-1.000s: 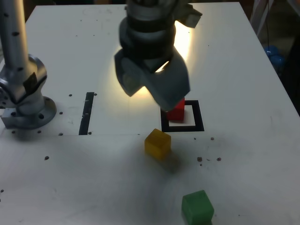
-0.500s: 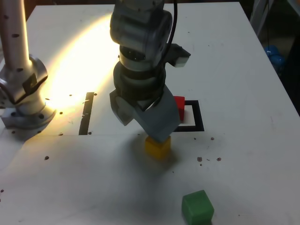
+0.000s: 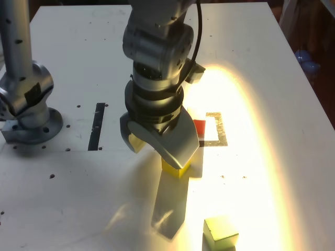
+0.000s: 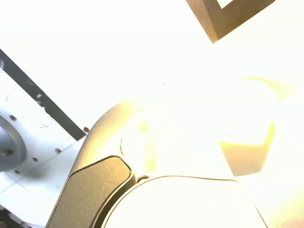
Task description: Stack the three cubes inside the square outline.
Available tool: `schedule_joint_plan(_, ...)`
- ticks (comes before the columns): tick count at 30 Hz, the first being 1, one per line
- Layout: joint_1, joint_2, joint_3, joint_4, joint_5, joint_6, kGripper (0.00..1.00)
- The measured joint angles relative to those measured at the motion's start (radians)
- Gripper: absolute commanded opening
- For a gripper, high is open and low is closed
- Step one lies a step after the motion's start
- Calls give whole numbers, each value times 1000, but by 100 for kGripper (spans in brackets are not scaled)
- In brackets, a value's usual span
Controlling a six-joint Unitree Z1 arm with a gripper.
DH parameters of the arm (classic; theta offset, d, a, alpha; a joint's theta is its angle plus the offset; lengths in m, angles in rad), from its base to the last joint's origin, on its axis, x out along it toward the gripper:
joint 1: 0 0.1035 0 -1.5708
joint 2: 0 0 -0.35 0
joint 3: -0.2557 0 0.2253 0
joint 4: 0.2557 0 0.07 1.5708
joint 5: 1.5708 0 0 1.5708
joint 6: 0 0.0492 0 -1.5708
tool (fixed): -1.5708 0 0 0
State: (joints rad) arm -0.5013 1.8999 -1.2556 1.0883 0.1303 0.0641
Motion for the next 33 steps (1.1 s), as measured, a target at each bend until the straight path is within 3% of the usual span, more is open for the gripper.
schedule_joint_plan(9,-3,70,-16,-35,7,-42,82)
schedule_joint_plan(16,-3,106,-55,-12,25,-67,49)
schedule_joint_plan(19,-3,106,-60,-7,28,-75,41)
schedule_joint_plan(33,-7,106,-41,-81,11,-74,29)
